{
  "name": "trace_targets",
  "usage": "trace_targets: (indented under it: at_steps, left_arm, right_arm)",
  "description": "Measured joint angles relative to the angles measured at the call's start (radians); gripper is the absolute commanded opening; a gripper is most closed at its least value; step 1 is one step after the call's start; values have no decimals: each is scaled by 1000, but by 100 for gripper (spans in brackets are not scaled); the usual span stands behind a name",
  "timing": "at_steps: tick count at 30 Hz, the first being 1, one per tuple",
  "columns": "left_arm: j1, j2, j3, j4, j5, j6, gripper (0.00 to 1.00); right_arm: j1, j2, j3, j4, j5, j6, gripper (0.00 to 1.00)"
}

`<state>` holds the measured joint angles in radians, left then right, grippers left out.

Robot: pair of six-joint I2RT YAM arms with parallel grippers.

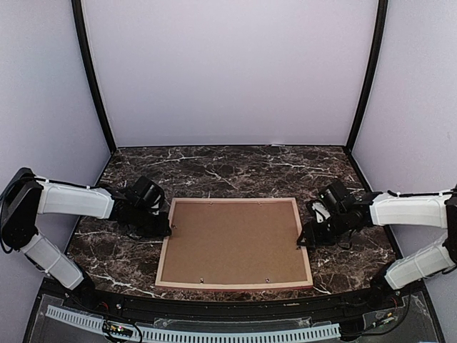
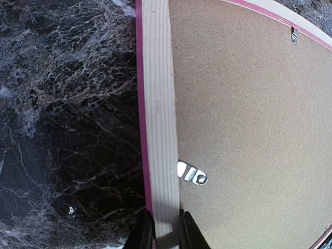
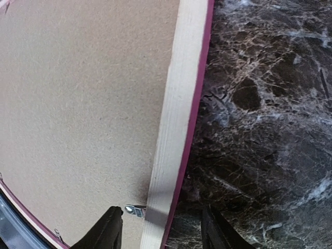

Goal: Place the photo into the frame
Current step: Press the fastener at the center of the board, then place the photo frame at the center of the board.

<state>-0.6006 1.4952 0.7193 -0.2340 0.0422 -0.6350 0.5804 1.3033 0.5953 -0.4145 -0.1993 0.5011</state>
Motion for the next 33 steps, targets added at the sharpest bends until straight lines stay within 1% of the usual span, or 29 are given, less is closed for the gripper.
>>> trace_targets:
  at_steps: [6,11,16,22,23,25,29,33]
  left_arm:
    - [0,-3,0,-8,-2,0,18]
    - [0,-5,0,-8,-2,0,18]
    - [0,-5,0,-8,-2,0,18]
    - [0,-5,0,-7,-2,0,18]
    - [0,-5,0,-7,-2,0,18]
    - [0,-5,0,-7,-1,0,18]
    - [0,2,4,-8,-2,8,16]
    - [8,39,42,-11,-19,29,16]
  right_arm:
    - [0,-77,-29,7,-5,34,55]
    - [13,-100,-71,16,-11,69,54]
    - [51,-109,-99,18,-14,100,51]
    - [74,-109,-113,22,-4,128,38]
    - [75,-108,-113,24,0,129,34]
    - [75,-101,-113,27,14,133,30]
    - [79,-63,-98,51,21,128,27]
    - [79,-5,-55,65,39,118,26]
